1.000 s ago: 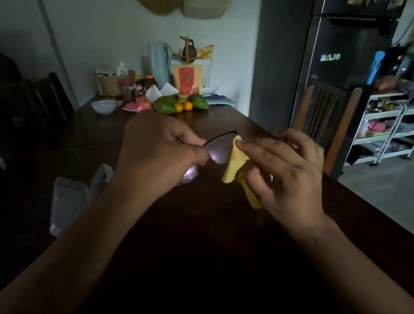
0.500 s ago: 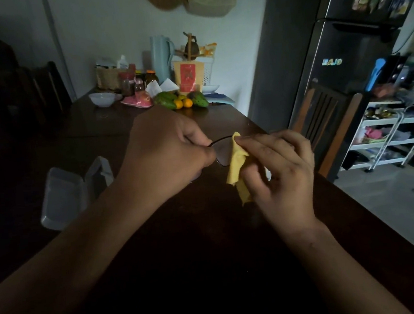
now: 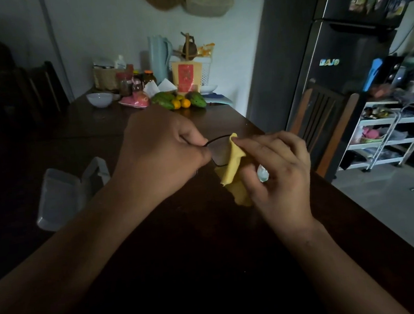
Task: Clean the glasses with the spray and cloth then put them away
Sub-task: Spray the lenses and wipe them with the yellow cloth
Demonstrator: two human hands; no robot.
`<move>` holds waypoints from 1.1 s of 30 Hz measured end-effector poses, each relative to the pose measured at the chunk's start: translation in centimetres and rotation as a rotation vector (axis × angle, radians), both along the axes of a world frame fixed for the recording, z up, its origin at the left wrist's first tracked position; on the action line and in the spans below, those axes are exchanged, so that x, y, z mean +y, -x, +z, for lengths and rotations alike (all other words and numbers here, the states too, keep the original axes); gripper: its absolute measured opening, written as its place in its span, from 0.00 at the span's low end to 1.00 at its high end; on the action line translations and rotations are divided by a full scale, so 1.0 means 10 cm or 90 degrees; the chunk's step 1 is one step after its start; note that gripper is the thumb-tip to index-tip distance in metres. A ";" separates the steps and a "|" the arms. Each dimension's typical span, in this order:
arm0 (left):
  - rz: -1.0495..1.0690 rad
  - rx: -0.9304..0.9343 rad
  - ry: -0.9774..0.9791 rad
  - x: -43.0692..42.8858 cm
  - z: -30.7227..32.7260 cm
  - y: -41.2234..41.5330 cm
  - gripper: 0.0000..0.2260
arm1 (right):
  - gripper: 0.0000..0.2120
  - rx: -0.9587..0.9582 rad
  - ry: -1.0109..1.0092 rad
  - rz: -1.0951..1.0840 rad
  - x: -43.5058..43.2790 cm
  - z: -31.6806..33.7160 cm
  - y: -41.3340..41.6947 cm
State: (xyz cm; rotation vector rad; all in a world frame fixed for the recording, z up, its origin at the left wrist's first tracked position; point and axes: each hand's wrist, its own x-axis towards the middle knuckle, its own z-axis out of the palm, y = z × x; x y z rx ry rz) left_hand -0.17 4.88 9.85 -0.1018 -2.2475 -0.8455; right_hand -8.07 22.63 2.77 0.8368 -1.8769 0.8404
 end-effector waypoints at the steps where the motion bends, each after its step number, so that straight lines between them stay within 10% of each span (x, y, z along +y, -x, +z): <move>1: 0.001 0.001 0.003 0.00 0.00 0.00 0.09 | 0.16 0.001 0.004 0.000 0.01 -0.01 0.01; 33: -0.029 -0.108 -0.130 -0.09 -0.06 0.09 0.11 | 0.15 0.102 -0.091 0.055 -0.13 0.00 -0.11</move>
